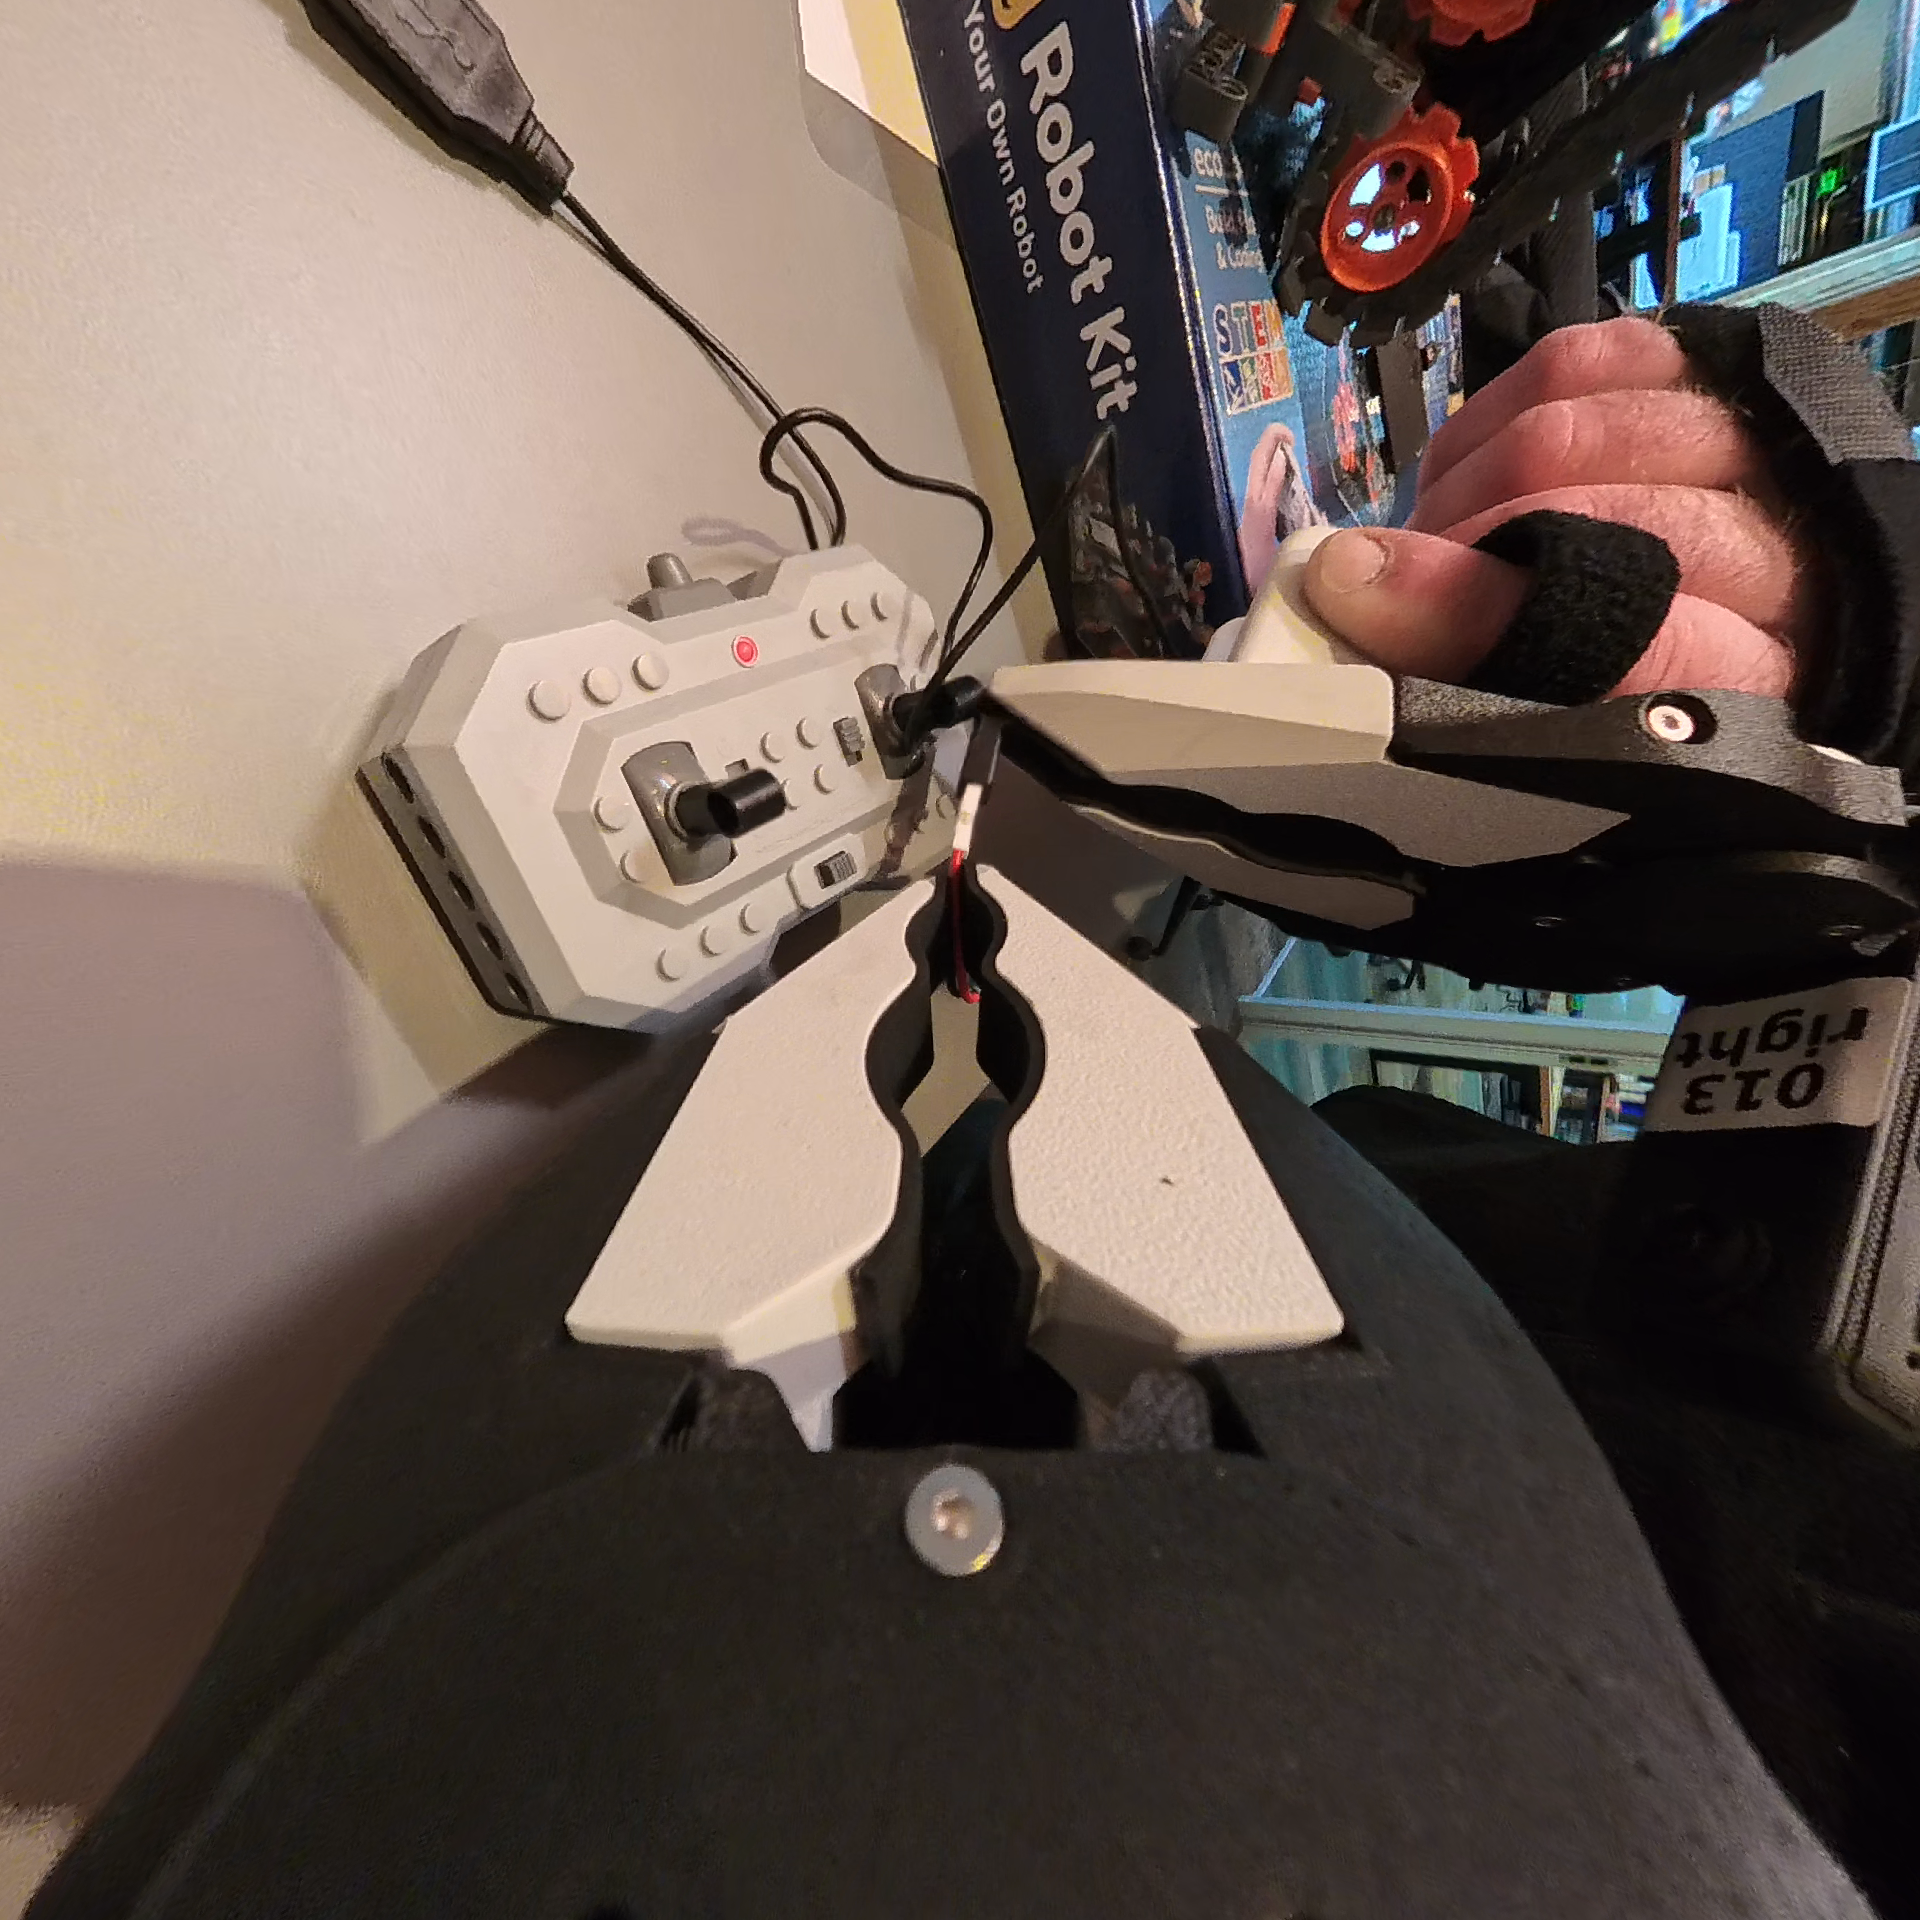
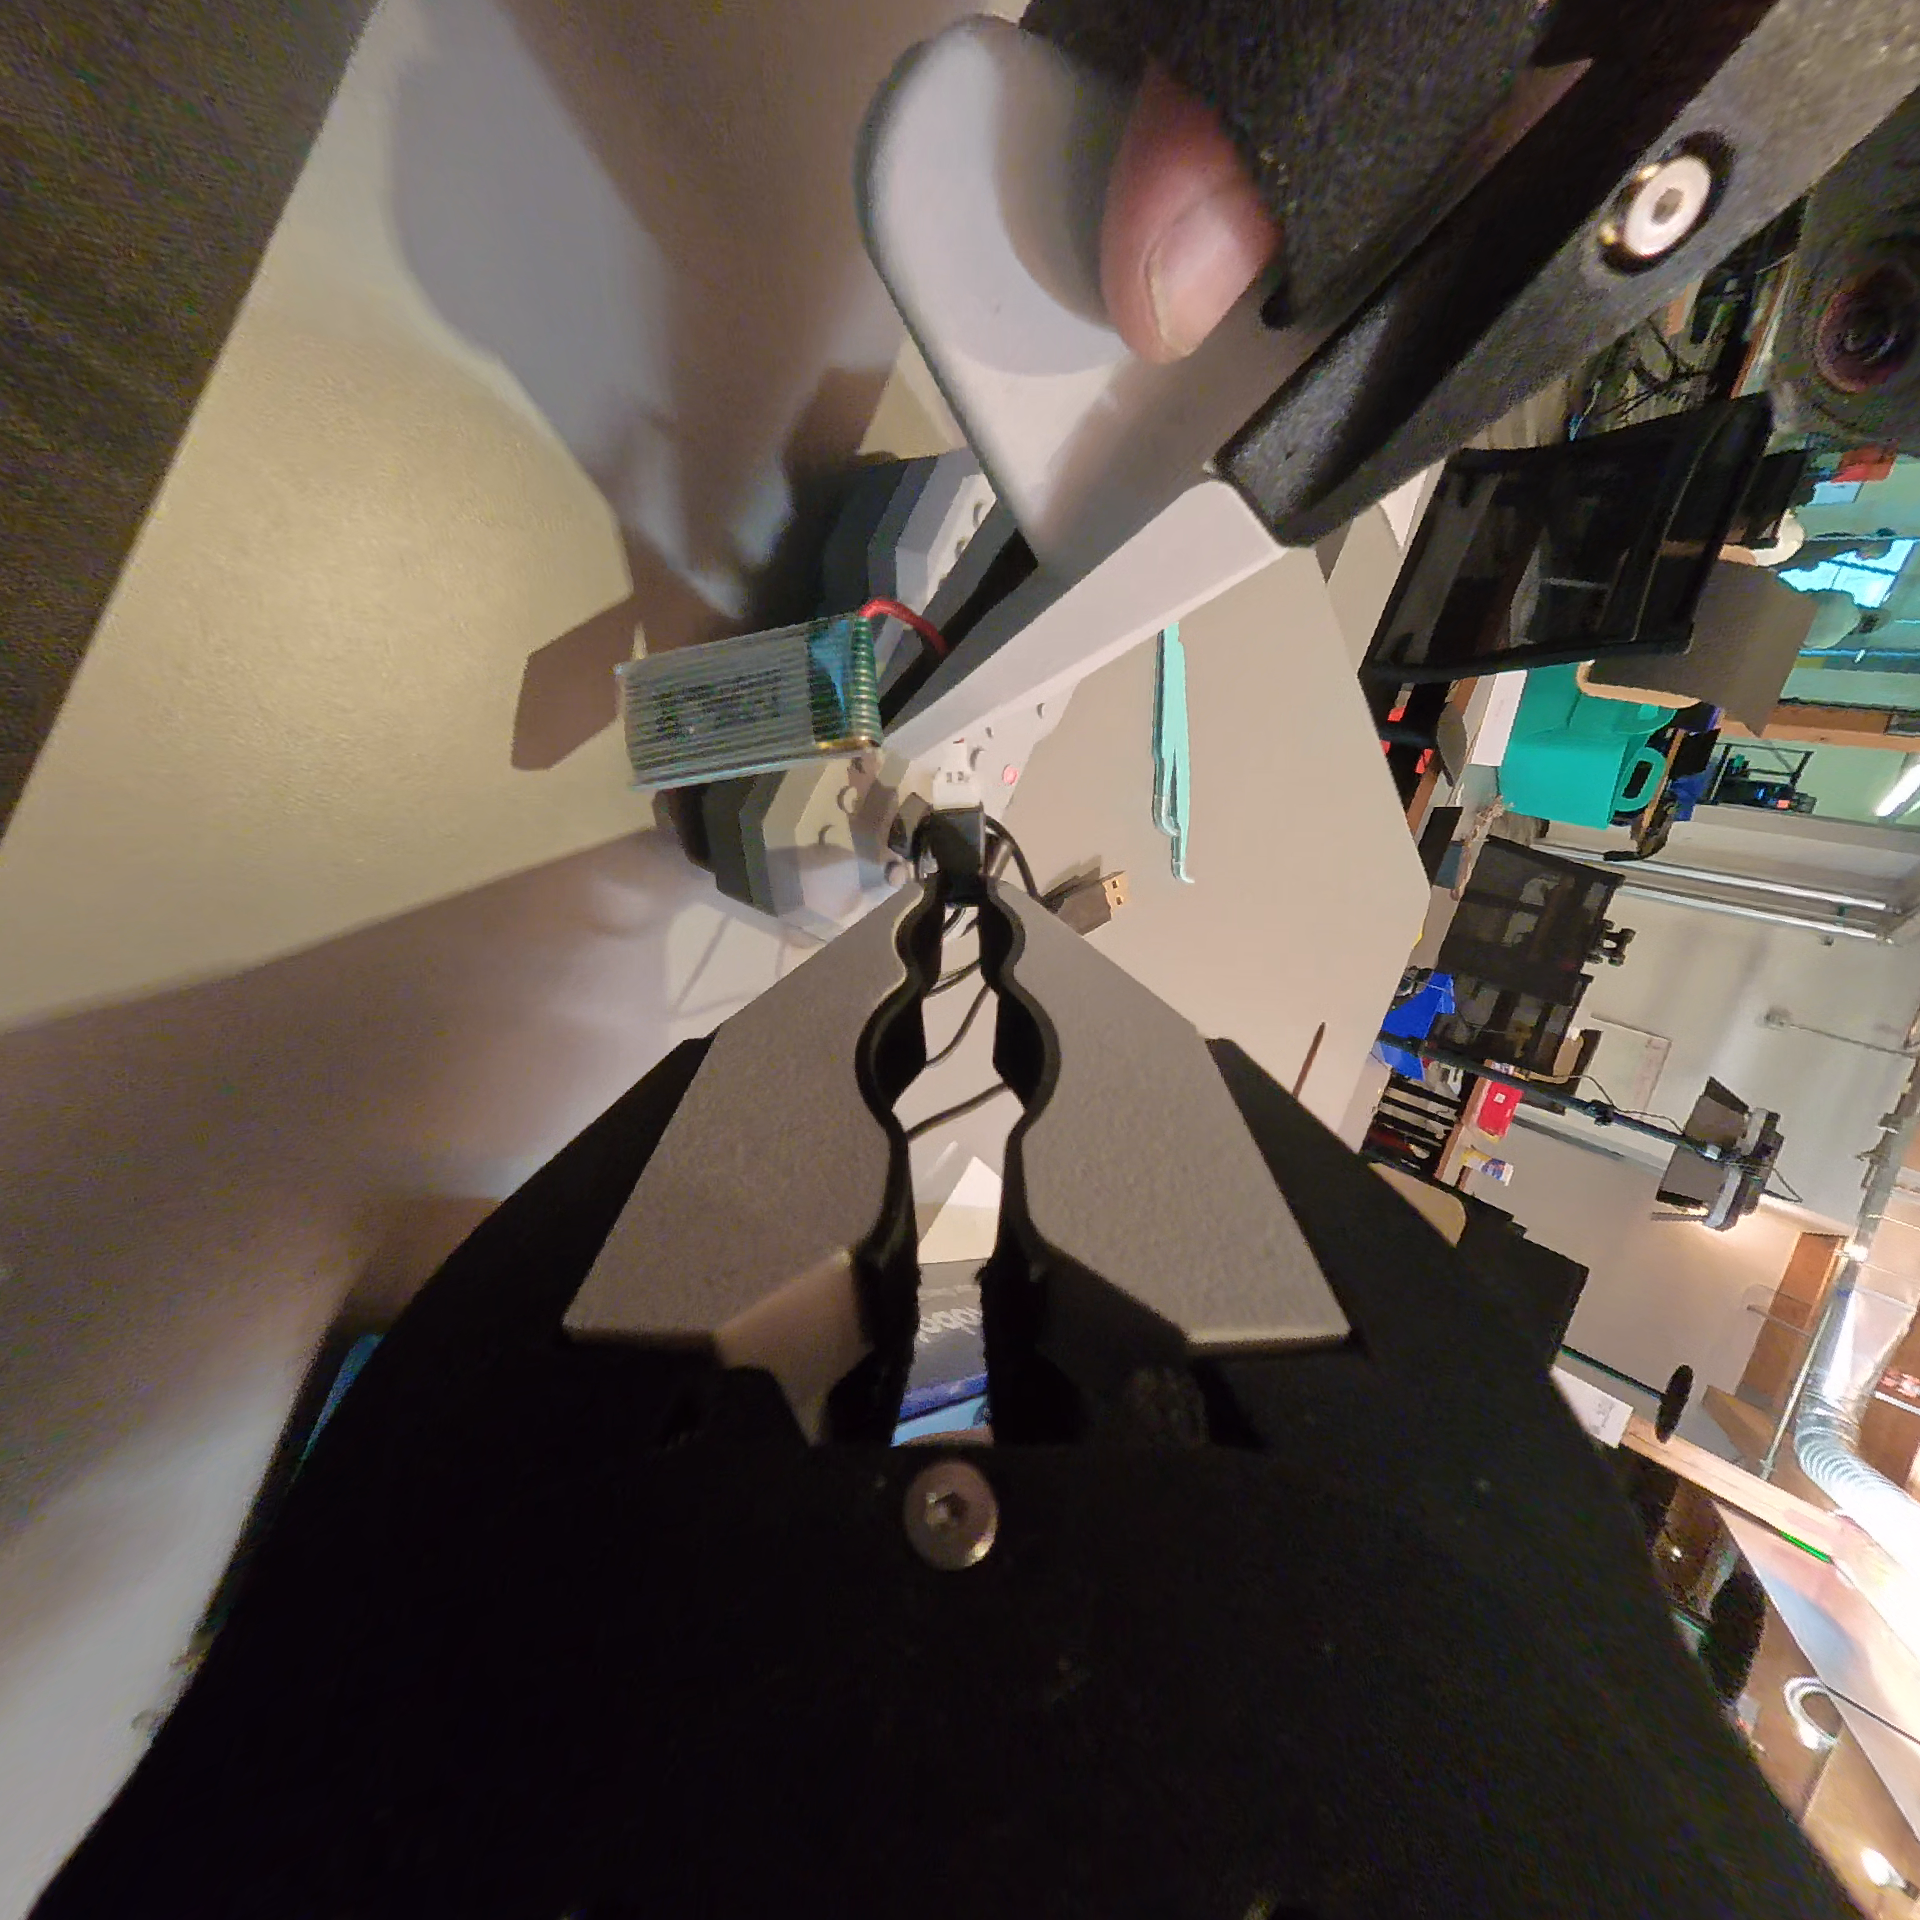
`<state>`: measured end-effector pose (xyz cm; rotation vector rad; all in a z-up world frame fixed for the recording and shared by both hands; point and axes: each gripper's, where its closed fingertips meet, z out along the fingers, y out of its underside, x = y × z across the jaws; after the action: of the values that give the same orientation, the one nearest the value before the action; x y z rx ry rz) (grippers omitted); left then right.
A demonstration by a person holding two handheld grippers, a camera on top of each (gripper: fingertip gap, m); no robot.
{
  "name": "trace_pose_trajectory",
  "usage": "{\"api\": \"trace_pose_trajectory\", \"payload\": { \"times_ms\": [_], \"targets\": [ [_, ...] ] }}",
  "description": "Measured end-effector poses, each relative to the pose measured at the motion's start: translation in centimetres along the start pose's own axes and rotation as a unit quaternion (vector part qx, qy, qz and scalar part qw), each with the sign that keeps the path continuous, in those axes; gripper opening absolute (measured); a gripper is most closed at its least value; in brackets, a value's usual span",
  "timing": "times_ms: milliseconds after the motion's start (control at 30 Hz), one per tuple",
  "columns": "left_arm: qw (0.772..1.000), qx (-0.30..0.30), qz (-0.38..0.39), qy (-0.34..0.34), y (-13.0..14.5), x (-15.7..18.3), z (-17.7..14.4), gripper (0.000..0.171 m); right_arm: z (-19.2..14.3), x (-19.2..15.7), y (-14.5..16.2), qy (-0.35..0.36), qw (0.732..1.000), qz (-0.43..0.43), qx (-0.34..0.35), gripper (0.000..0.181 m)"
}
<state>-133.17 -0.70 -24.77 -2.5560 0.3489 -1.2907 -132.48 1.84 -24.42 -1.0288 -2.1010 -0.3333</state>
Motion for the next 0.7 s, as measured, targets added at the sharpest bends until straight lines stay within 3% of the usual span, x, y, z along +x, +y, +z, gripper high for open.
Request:
{"api": "trace_pose_trajectory", "payload": {
  "times_ms": [700],
  "targets": [
    [0.995,-0.045,0.085,-0.025,1.3,-0.2,0.9,0.0,0.3,-1.5,-0.2,-0.035,0.998,0.012,0.047,0.002]
  ]
}}
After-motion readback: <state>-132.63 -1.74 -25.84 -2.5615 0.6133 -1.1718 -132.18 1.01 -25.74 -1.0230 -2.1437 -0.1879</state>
